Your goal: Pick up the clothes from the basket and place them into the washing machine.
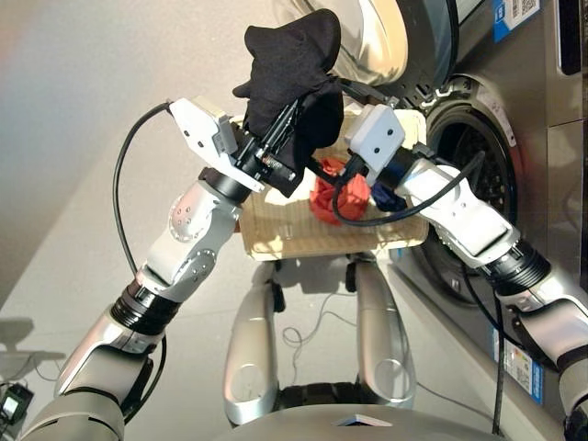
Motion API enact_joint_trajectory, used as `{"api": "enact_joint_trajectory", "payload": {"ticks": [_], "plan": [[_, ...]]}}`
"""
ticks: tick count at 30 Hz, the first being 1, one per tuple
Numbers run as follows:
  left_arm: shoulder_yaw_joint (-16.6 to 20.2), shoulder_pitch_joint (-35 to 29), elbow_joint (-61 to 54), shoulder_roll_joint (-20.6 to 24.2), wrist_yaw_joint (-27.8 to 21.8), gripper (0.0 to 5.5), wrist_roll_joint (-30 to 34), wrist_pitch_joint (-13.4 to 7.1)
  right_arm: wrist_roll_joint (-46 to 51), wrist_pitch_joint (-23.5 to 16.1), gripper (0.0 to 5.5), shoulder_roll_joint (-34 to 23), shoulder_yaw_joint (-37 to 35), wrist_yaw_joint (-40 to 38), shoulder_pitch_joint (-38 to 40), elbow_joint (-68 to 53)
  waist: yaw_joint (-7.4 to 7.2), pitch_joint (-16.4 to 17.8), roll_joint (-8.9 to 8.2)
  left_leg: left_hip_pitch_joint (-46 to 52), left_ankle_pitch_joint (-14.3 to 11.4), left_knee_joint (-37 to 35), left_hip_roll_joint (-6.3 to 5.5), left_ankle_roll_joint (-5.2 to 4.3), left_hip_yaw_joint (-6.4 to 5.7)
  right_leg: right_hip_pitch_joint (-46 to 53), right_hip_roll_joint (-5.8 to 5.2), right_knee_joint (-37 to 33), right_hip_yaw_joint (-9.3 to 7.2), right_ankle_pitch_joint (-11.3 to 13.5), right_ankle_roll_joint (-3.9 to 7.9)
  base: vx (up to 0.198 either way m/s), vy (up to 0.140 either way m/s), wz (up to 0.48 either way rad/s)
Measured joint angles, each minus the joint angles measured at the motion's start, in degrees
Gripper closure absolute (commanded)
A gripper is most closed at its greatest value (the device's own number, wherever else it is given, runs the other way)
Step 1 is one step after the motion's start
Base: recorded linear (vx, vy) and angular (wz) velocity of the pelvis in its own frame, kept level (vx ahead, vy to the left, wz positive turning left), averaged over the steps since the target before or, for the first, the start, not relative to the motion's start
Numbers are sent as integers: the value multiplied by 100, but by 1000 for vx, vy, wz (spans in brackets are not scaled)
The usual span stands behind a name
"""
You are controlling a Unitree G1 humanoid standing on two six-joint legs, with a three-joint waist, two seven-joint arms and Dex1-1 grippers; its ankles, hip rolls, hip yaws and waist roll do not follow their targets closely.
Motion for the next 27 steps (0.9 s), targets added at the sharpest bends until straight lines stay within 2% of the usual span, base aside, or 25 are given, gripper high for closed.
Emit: {"api": "enact_joint_trajectory", "payload": {"ticks": [5, 13, 22, 23, 24, 27], "plan": [[-277, -213, 29, 135, -6, 550, -35, 107, -1, 30, 0, 98, 272, 51, -293, 382, 3, 0, 0, -1, 2, 15, -1, 3, -3, 9, 0, -1, -2, 12, -1, 0, 0, 0], [-306, -363, 71, 160, -7, 550, -31, 116, -120, 112, 0, 291, 288, 42, -434, 504, 4, -2, 3, 0, 3, 19, 0, 4, -3, 11, 1, -4, -1, 17, -3, 0, 0, 0], [-371, -383, 198, 111, -12, 550, -20, 117, -681, 116, 0, 350, 278, 2, -434, 506, 1, -6, 11, 2, 3, 35, -3, 5, 9, 10, 4, -5, 20, 30, -1, 0, 0, 0], [-370, -384, 198, 106, -12, 550, -19, 117, -681, 116, 216, 355, 278, -18, -434, 506, 2, -8, 14, 2, 3, 35, -3, 5, 10, 10, 4, -5, 22, 31, -1, 0, 0, 0], [-370, -391, 197, 96, -12, 550, -18, 115, -681, 115, 550, 357, 280, -15, -431, 506, 1, -9, 15, 3, 3, 35, -2, 5, 11, 9, 5, -5, 23, 31, -1, 0, 0, 0], [-368, -522, 206, -2, -8, 550, 36, 109, -691, 106, 550, 439, 284, -84, -424, 505, 2, -10, 17, 3, 3, 35, -2, 5, 12, 8, 5, -5, 24, 31, -1, 0, 0, 0]]}}
